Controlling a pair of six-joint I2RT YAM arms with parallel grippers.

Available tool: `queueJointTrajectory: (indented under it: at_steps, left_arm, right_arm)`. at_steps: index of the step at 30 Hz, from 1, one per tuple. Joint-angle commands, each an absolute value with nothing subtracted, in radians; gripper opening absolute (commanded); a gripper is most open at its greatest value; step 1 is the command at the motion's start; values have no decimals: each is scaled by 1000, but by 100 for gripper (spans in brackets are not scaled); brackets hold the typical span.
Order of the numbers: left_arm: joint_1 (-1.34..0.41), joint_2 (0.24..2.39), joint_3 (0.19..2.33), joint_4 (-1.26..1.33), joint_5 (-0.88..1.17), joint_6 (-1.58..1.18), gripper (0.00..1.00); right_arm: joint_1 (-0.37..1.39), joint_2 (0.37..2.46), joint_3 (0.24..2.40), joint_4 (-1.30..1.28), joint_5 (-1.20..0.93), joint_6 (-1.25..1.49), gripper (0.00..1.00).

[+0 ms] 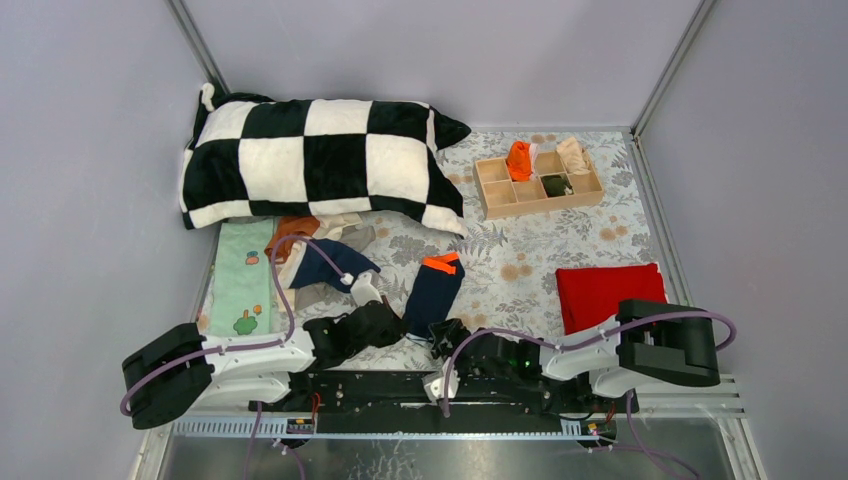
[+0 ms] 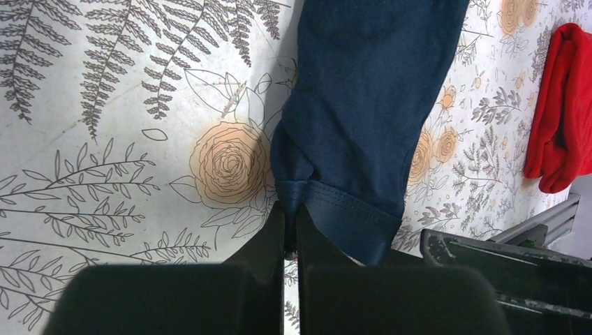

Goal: Roll the underwear
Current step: Roll the underwear to the center of the board.

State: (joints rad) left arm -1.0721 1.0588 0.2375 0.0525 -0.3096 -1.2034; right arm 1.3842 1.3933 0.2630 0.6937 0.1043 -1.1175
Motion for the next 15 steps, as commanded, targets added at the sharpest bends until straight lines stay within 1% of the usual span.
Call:
queueJointTrajectory:
  at_steps: [1, 8, 12, 15]
  left_arm:
    - [-1066, 1048, 219, 43, -300, -1205, 0]
    - [-1066, 1046, 211, 56, -292, -1214, 0]
    - [-1067, 1039, 190, 81, -281, -1225, 0]
    - [-1066, 1034, 185, 86, -277, -1227, 0]
  right_arm:
    - [1394, 1440, 298, 659, 52, -1255, 73]
    - [1393, 1478, 362, 508, 42, -1290, 69]
    - [1376, 1510, 398, 421, 52, -1273, 65]
    - [1360, 1522, 403, 413, 45, -1267, 61]
